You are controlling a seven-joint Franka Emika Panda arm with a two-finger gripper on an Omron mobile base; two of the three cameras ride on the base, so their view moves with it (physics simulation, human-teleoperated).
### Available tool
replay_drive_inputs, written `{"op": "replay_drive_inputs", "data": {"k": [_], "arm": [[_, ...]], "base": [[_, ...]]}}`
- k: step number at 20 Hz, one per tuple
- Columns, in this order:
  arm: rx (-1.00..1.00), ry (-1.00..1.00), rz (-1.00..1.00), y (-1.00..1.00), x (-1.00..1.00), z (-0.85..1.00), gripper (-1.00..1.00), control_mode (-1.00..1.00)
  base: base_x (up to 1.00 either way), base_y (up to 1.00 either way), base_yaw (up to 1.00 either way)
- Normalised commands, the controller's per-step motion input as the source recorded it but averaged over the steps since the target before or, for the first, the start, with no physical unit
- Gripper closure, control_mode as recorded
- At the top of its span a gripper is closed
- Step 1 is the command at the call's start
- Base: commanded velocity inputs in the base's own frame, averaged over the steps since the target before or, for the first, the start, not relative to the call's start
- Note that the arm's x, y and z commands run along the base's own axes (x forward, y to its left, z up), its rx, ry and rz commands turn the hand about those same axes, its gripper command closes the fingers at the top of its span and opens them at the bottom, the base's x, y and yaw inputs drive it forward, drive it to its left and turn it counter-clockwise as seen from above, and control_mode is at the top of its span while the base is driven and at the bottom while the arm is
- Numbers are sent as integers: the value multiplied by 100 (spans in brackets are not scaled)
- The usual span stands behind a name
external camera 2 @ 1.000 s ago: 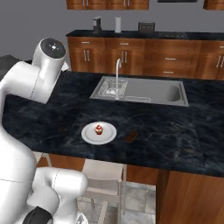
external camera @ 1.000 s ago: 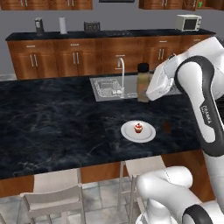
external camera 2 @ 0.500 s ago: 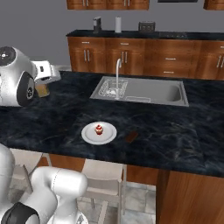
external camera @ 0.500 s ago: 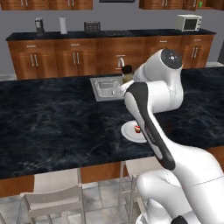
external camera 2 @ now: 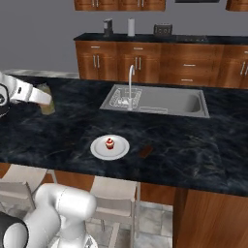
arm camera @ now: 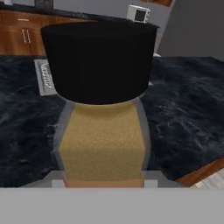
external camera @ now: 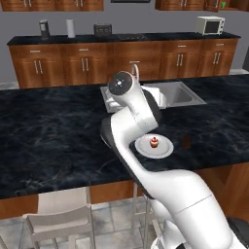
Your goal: Take the cinnamon bottle from the cabinet and place it on the dining table, next to the plate with the cupcake. Then take the chocolate from the dining counter and place it on the cupcake plate.
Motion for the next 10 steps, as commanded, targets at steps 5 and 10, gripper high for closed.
{"op": "replay_drive_inputs", "data": {"k": [5,10], "arm": [[23,0,-64,14,-29,-6,100,-100],[28,8,-56,1,-11,-11,100,-100]], "base": [[0,0,0],[0,0,0]]}}
